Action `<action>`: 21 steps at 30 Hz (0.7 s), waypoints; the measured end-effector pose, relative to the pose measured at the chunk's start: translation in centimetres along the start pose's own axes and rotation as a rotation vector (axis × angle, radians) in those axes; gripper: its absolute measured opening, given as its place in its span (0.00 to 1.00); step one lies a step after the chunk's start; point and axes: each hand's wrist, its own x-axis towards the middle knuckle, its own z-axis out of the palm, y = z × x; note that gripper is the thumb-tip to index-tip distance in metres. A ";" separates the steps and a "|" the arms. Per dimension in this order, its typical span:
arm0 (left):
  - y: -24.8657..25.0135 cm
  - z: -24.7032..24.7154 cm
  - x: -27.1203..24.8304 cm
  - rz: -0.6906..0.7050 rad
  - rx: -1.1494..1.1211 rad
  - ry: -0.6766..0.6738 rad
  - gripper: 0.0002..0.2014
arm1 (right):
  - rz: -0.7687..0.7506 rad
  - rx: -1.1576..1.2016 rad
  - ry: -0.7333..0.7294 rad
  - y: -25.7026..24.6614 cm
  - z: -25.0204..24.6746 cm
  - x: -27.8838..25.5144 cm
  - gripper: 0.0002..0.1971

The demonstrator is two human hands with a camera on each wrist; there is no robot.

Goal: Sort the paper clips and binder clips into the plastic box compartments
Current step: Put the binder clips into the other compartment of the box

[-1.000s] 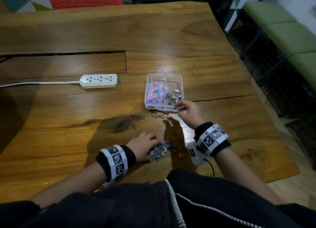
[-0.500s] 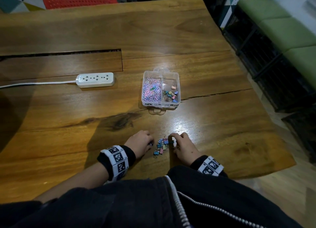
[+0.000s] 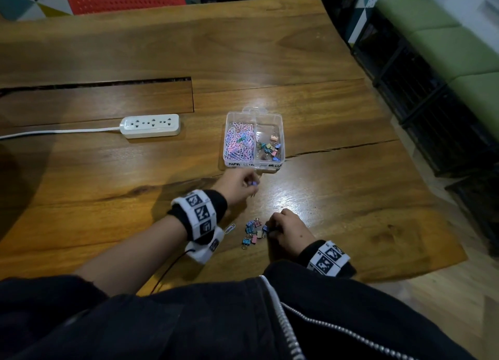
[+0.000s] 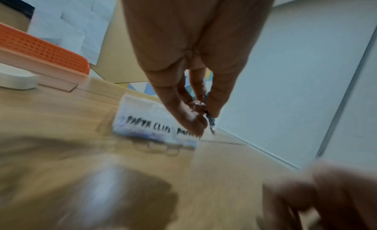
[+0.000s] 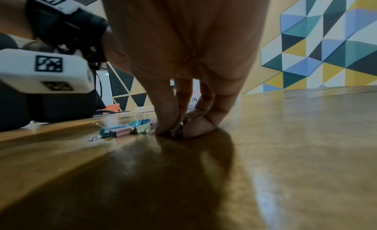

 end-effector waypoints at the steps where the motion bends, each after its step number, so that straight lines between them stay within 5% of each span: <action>1: 0.8 -0.3 0.8 -0.011 -0.085 0.030 0.07 | 0.000 0.007 -0.006 0.1 -0.1 0.0 0.11; 4: 2.9 -1.0 3.4 -0.029 -0.232 0.123 0.06 | -0.034 0.040 0.014 0.4 -0.2 -0.1 0.09; 9: 3.8 -1.3 5.9 -0.050 -0.120 0.193 0.14 | -0.077 0.027 0.036 0.8 -0.2 -0.5 0.09; 13: 2.7 -0.3 3.6 0.105 0.217 0.024 0.19 | -0.075 -0.019 0.034 1.1 -0.1 -0.9 0.10; 18: -0.8 2.3 -0.9 0.164 0.544 -0.490 0.25 | -0.005 -0.026 -0.018 0.6 -0.6 -0.7 0.08; 21: -2.1 3.4 -2.6 0.221 0.720 -0.505 0.30 | 0.038 0.065 -0.006 0.1 -2.0 -0.4 0.06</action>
